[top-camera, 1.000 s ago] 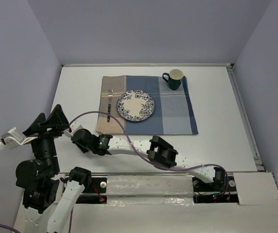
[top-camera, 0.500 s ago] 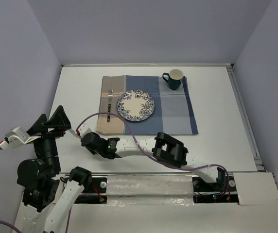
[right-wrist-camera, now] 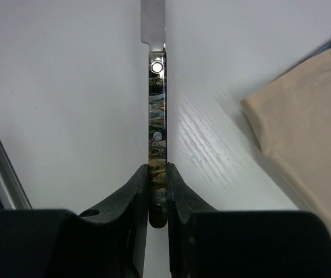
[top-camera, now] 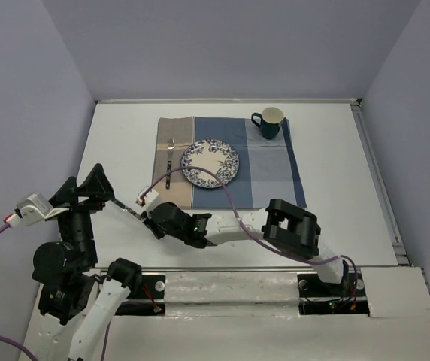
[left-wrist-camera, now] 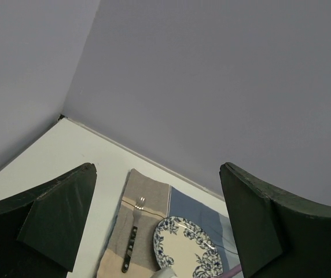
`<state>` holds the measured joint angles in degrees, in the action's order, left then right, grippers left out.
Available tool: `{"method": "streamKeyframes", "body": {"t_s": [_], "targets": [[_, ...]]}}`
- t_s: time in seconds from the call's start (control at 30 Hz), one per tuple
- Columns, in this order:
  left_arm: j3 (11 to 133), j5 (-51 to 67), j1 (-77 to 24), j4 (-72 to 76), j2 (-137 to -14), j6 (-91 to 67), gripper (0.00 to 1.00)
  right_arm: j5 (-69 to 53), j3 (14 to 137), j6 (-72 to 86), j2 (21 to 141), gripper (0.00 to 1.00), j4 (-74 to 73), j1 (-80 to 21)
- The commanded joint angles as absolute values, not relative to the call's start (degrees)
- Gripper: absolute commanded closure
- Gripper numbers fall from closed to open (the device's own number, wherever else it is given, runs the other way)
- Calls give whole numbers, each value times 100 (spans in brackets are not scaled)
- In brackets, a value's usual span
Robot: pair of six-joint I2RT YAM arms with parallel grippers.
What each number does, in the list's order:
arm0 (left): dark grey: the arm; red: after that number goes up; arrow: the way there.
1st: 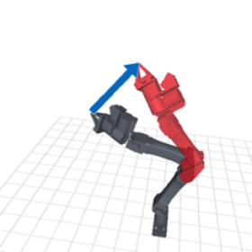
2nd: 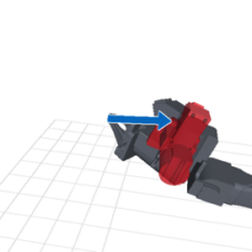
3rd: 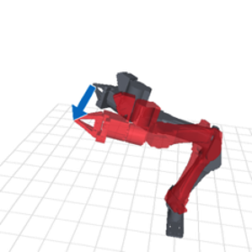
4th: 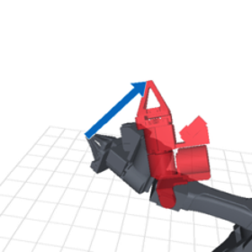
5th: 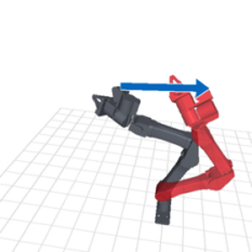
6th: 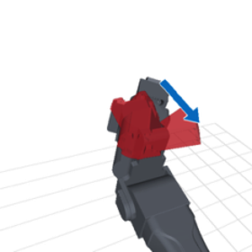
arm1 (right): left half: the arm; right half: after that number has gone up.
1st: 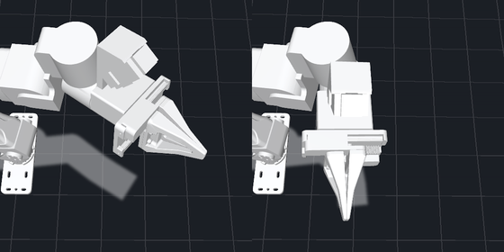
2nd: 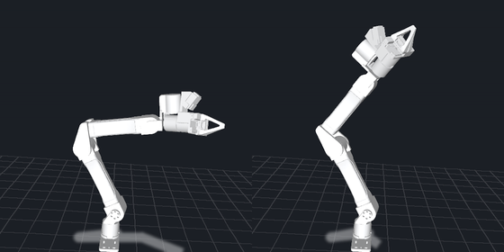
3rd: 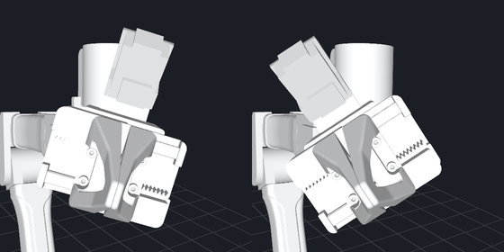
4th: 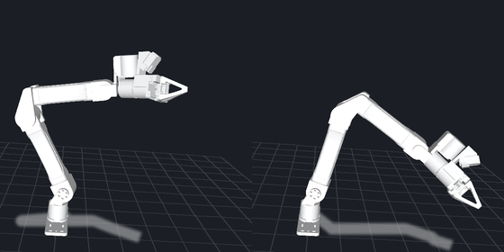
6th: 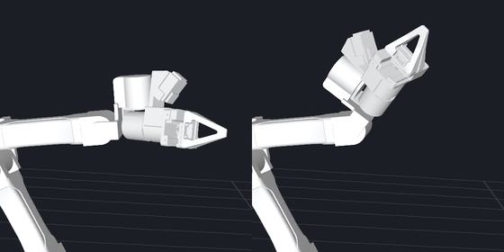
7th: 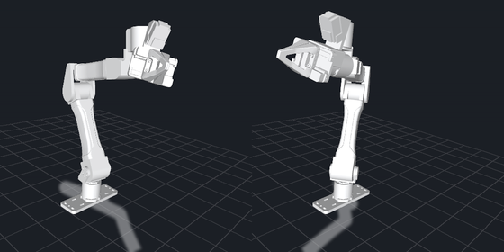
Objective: Set the dinner table for one person
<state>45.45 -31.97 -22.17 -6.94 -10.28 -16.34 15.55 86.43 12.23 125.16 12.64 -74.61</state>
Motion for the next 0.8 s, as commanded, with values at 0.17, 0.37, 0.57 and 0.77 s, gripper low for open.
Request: {"method": "streamKeyframes", "body": {"t_s": [0.17, 0.37, 0.57, 0.77], "targets": [[4448, -2770, -2259, -334, -1265, -1810, 1, 2188, 7376, 1871, 10988, 100, 2654, -6620], [4044, -1865, -2250, -193, -1652, -1925, 1, 2523, 5759, 2425, 9871, 100, 2654, -5451], [3955, -1635, -2241, -220, -2117, -1793, 1, 2593, 5028, 2347, 9414, 100, 2418, -4747], [3955, -1494, -2232, -220, -2355, -1705, 1, 2470, 4702, 2356, 9308, 100, 2276, -4149]]}}
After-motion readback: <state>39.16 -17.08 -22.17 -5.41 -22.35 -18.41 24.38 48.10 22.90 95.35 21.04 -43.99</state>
